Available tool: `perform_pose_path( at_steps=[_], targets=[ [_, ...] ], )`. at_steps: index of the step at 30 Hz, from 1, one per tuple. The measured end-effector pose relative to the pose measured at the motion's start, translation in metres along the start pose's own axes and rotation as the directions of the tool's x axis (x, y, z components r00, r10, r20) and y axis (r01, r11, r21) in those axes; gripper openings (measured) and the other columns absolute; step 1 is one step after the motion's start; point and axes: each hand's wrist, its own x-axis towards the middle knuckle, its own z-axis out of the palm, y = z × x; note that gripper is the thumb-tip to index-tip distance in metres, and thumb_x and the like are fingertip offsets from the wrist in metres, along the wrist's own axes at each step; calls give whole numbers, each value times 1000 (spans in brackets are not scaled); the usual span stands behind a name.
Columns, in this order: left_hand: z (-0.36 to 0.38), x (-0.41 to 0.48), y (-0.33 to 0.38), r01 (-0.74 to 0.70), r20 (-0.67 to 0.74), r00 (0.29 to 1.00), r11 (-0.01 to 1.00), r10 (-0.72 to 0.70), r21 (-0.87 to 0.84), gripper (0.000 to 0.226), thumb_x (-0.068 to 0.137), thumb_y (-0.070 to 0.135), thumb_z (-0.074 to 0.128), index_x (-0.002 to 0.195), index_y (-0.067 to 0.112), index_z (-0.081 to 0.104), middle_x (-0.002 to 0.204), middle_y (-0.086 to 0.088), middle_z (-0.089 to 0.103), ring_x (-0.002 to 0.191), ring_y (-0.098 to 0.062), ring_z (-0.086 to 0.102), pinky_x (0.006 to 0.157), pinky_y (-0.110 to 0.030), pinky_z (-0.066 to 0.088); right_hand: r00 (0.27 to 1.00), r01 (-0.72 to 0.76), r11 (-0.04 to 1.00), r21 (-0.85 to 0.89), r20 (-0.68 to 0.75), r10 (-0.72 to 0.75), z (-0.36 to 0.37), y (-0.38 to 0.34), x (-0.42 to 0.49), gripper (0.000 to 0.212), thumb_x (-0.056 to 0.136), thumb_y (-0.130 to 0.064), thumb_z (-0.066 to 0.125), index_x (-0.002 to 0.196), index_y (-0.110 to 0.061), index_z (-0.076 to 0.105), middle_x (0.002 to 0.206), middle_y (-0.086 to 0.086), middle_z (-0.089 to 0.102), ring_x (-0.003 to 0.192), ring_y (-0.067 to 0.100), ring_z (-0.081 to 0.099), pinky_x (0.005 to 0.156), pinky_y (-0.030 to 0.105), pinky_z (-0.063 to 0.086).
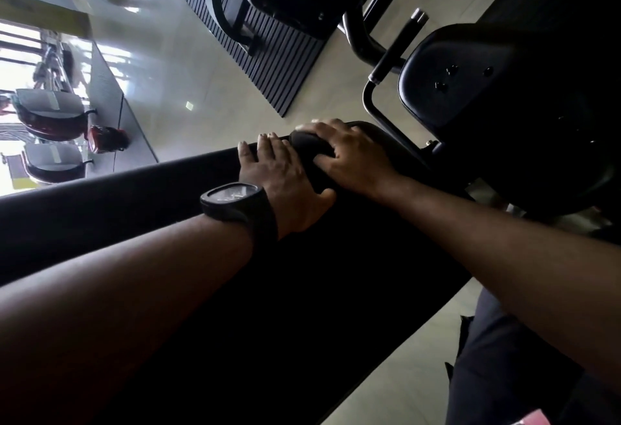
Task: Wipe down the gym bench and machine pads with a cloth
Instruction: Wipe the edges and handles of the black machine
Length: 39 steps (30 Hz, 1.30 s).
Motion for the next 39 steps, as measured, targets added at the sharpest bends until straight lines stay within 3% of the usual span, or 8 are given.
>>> perform_pose_path(
  at_steps=[5, 11, 18, 23, 25, 30, 36, 39],
  targets=[
    [2, 2, -1, 4, -2, 1000, 1000, -4, -2, 106, 92, 77, 27, 160, 0, 1, 168, -21, 2, 157, -33, -3, 125, -57, 0, 972, -231, 973, -24, -43, 230, 2, 22, 7, 55, 90, -41, 51, 145, -36, 48, 151, 4, 47, 125, 40, 49, 104, 42, 41],
    [-2, 12, 1, -17, -11, 1000, 1000, 17, -13, 105, 90, 75, 31, 160, 0, 8, 167, -24, 11, 156, -35, 4, 124, -57, 5, 999, 5, 999, 37, -52, -3, 3, -3, 5, 64, 77, -44, 44, 140, -43, 55, 150, -9, 49, 126, 30, 51, 108, 41, 41],
    [2, 19, -1, -38, -23, 999, 999, 37, -21, 107, 89, 79, 29, 160, 2, 6, 167, -24, 9, 156, -35, 3, 124, -57, 4, 959, -283, 959, -31, -29, 282, 4, 28, 31, 64, 82, -51, 43, 144, -37, 48, 147, 6, 49, 128, 40, 49, 106, 45, 43],
    [2, 32, 2, -57, -24, 998, 998, 56, -27, 107, 88, 78, 29, 160, 2, 6, 166, -25, 12, 155, -36, 6, 123, -59, 7, 996, -63, 996, 55, -54, 66, 4, 11, 10, 64, 78, -45, 44, 140, -39, 56, 146, -4, 52, 122, 34, 52, 107, 40, 41],
    [3, 33, 4, -55, -26, 998, 998, 54, -28, 108, 87, 79, 30, 160, 3, 7, 166, -25, 12, 155, -36, 6, 123, -59, 8, 997, -46, 998, 40, -56, 48, 5, 19, 22, 65, 77, -46, 43, 142, -41, 53, 147, -5, 52, 124, 33, 52, 107, 41, 43],
    [1, 41, 11, -52, -6, 999, 999, 51, -17, 112, 86, 84, 29, 161, 5, 5, 166, -25, 9, 156, -37, 3, 123, -60, 7, 923, -375, 925, -60, -122, 366, 7, 56, 43, 71, 71, -52, 38, 137, -33, 57, 135, 10, 57, 122, 40, 55, 102, 45, 47],
    [4, 56, 16, -84, -27, 996, 995, 83, -54, 113, 83, 83, 34, 160, 4, 9, 165, -27, 13, 154, -46, 5, 121, -62, 10, 990, -101, 995, 28, -100, 103, 7, 33, 23, 66, 74, -45, 44, 139, -41, 57, 147, -4, 52, 124, 33, 52, 108, 40, 42],
    [5, 57, 16, -76, -32, 997, 996, 75, -37, 114, 82, 86, 34, 159, 5, 12, 165, -26, 15, 154, -44, 8, 121, -61, 13, 986, -152, 988, 17, -66, 153, 8, 44, 43, 66, 76, -46, 42, 141, -42, 53, 149, -3, 49, 127, 34, 51, 107, 41, 43]
  ],
)
